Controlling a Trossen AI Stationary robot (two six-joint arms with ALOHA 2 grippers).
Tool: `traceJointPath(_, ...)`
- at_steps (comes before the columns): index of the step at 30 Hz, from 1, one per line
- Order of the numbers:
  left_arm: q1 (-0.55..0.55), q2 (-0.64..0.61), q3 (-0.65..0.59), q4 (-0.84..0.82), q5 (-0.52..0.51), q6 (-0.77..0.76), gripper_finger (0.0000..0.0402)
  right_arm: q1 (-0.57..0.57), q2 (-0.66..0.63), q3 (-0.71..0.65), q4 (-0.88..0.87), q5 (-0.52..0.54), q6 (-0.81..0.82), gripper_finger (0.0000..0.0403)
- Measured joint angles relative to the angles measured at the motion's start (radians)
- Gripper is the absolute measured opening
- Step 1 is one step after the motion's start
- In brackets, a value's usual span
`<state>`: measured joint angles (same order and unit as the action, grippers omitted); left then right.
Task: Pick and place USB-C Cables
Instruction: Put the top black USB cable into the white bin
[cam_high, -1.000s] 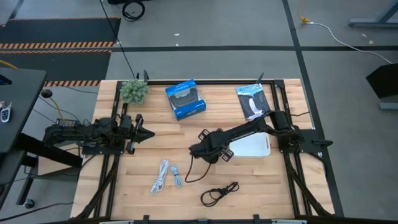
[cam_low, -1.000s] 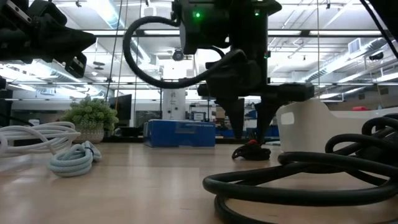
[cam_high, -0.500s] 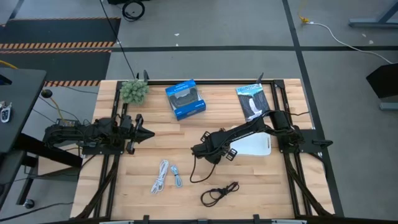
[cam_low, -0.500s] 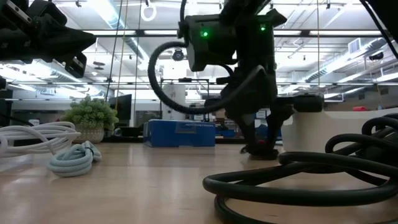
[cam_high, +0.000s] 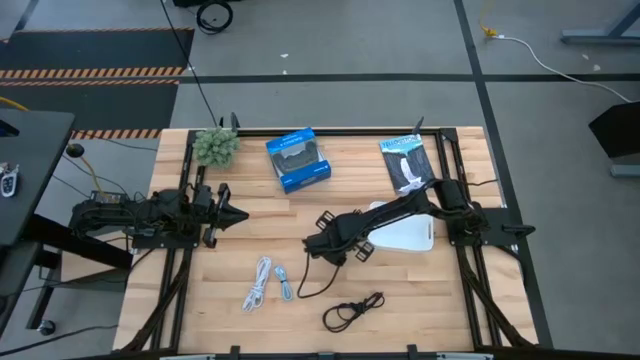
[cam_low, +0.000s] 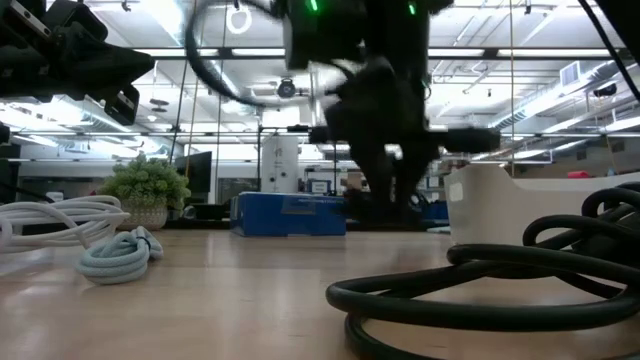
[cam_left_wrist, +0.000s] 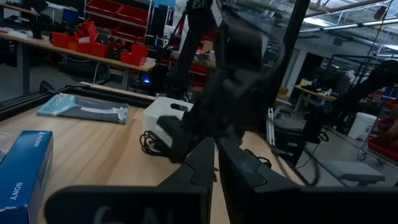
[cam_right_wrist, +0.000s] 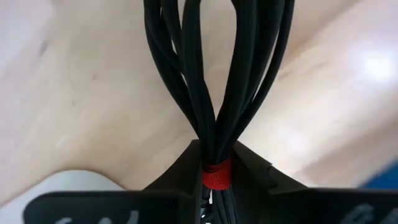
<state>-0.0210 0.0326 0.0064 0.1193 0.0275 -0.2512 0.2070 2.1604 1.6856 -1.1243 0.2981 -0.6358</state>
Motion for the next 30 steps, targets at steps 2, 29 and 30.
traceJointPath(2, 0.000, 0.000, 0.000, 0.000, 0.000, 0.000, 0.0030, 0.008, 0.000, 0.062, -0.028, 0.002, 0.032, 0.0062)
traceJointPath(29, 0.000, 0.000, 0.000, -0.003, 0.000, 0.000, 0.0029, 0.004, -0.295, 0.604, -0.443, -0.027, 0.496, 0.0064)
traceJointPath(30, 0.000, 0.000, 0.000, -0.003, 0.000, 0.000, 0.0030, 0.007, -0.316, 0.604, -0.442, -0.028, 0.510, 0.0064)
